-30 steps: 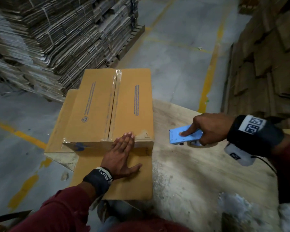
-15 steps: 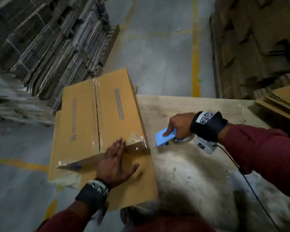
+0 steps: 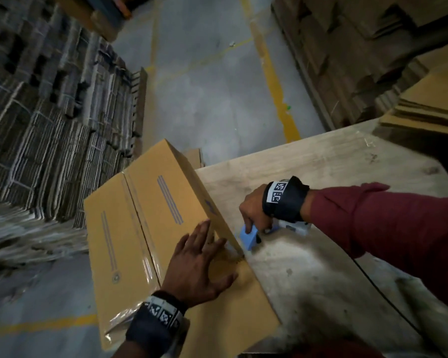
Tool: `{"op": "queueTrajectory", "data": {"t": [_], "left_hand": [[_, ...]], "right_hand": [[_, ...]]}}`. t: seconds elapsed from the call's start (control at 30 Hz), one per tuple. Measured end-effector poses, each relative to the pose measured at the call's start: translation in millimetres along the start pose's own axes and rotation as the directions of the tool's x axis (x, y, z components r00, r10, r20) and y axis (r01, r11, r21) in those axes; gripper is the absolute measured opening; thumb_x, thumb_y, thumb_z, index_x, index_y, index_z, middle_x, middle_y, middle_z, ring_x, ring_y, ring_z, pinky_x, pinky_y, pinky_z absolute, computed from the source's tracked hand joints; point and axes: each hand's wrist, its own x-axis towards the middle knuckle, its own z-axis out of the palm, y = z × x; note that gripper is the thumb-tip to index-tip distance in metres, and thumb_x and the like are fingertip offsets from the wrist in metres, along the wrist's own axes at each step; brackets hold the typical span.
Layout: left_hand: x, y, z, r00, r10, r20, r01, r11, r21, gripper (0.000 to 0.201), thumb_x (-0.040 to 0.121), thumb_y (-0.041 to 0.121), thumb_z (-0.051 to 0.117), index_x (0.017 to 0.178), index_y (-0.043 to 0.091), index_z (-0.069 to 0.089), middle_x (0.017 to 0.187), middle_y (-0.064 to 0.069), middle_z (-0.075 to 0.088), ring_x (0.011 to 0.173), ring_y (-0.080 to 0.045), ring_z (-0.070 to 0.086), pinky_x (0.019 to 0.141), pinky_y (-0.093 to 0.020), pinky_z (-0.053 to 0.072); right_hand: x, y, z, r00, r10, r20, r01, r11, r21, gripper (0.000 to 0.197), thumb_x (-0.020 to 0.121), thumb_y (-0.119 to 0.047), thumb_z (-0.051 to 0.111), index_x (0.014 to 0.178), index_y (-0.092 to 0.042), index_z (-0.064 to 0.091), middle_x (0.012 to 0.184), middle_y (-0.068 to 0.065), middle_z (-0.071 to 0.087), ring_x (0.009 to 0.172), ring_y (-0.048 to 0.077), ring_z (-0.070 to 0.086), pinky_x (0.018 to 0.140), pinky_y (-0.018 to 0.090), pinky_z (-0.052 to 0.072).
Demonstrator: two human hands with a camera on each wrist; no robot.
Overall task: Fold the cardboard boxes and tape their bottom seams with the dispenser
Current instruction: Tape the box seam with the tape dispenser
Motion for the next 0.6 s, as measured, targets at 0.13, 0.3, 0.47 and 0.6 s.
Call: {"op": "queueTrajectory", "data": {"t": [0.13, 0.3, 0.47, 0.6], "left_hand": [[30.2, -8.7, -5.4, 0.983, 0.034, 0.182, -0.055, 0.992, 0.114, 0.090, 0.080, 0.098, 0.028, 0.138, 0.039, 0.063, 0.173, -0.009, 0.008, 0.160, -0.026, 0.005, 0.123, -0.059, 0.019], [53.5, -10.4, -6.7, 0.936, 0.047, 0.349, -0.104, 0.984, 0.148, 0.099, 0.073, 0.104, 0.024, 0.138, 0.041, 0.062, 0.173, -0.009, 0.000, 0.159, -0.026, -0.014, 0.126, -0.060, 0.000], [61.4, -10.2, -12.3, 0.910, 0.056, 0.411, -0.107, 0.989, 0.100, 0.114, 0.067, 0.107, 0.015, 0.149, 0.037, 0.051, 0.174, -0.007, 0.004, 0.158, -0.028, -0.017, 0.126, -0.061, -0.005], [60.8, -20.4, -21.5, 0.924, 0.104, 0.369, -0.100, 0.994, -0.031, 0.105, 0.074, 0.101, 0.032, 0.149, 0.030, 0.049, 0.172, -0.005, 0.017, 0.160, -0.022, -0.006, 0.127, -0.059, 0.005]], "right_hand": [[-1.3, 15.3, 22.7, 0.998, 0.035, 0.058, -0.033, 0.998, -0.047, 0.039, 0.093, -0.026, 0.068, 0.131, -0.025, 0.070, 0.132, -0.001, 0.068, 0.106, 0.025, 0.065, 0.075, 0.031, 0.046], [-6.2, 34.4, 43.7, 0.996, 0.006, 0.087, -0.004, 1.000, -0.019, 0.046, 0.091, -0.021, 0.070, 0.136, -0.028, 0.065, 0.139, -0.004, 0.063, 0.116, 0.023, 0.063, 0.080, 0.028, 0.042], [3.4, 45.0, 55.9, 0.995, -0.024, 0.093, 0.015, 0.995, 0.098, 0.041, 0.092, -0.006, 0.062, 0.127, -0.025, 0.072, 0.138, -0.001, 0.064, 0.115, 0.024, 0.062, 0.084, 0.029, 0.045], [11.9, 44.9, 58.5, 0.996, -0.022, 0.090, 0.010, 0.990, 0.139, 0.040, 0.090, -0.003, 0.063, 0.121, -0.025, 0.076, 0.131, 0.000, 0.068, 0.112, 0.025, 0.064, 0.086, 0.030, 0.049]]}}
